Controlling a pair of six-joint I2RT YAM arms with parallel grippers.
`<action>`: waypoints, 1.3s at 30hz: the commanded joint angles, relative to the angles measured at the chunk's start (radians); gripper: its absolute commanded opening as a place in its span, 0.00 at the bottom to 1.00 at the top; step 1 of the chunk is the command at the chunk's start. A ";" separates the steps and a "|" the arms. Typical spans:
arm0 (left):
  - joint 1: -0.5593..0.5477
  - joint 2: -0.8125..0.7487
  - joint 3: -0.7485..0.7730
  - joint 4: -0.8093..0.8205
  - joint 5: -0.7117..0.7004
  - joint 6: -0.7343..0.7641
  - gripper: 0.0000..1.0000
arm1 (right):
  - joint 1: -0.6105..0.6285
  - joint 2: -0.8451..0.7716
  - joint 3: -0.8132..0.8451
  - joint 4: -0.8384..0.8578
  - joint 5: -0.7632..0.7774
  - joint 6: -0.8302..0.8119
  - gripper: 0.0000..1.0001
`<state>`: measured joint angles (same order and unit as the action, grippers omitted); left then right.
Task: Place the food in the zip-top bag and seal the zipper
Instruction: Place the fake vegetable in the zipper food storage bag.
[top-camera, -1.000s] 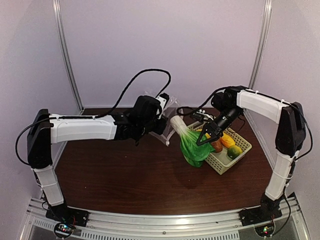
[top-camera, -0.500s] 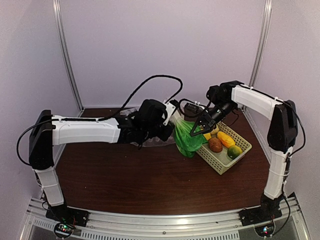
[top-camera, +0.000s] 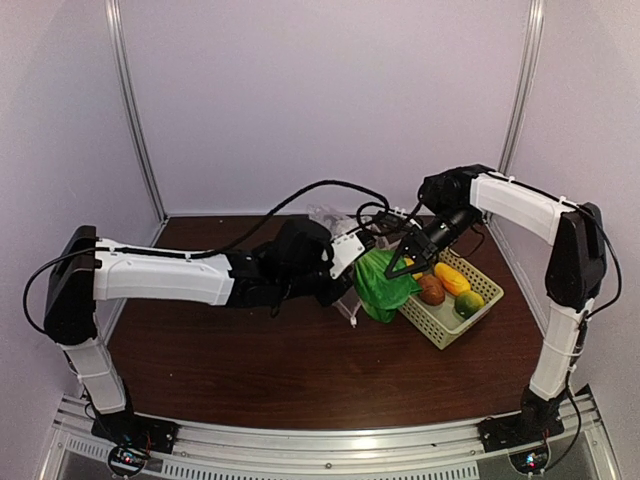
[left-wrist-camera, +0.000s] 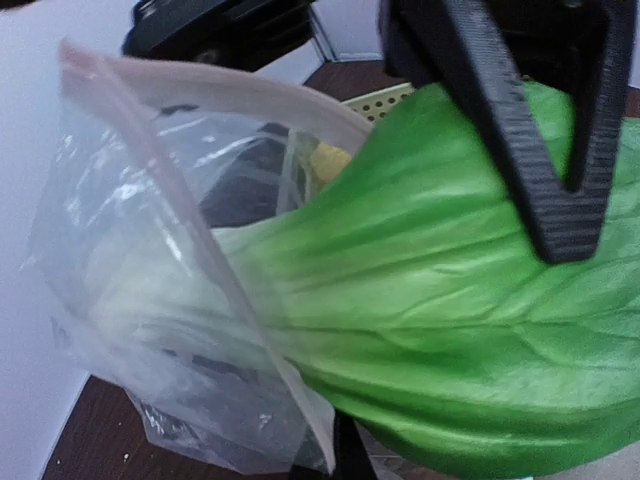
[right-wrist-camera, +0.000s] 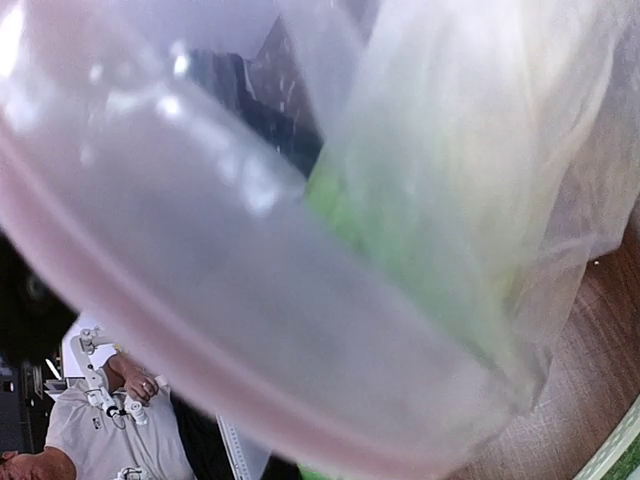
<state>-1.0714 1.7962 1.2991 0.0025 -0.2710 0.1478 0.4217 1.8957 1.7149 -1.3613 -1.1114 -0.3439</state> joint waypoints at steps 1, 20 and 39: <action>-0.036 -0.034 -0.002 0.088 0.064 0.084 0.00 | 0.030 -0.002 0.055 -0.084 -0.077 0.007 0.00; -0.068 -0.091 0.032 0.178 0.125 -0.171 0.00 | 0.083 -0.139 -0.213 0.841 0.313 0.593 0.00; -0.066 -0.060 0.003 0.282 -0.036 -0.451 0.00 | 0.187 -0.168 -0.334 1.155 0.379 0.751 0.35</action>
<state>-1.1320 1.7294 1.3029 0.2214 -0.2245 -0.2508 0.6159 1.7451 1.3273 -0.2005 -0.7578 0.4179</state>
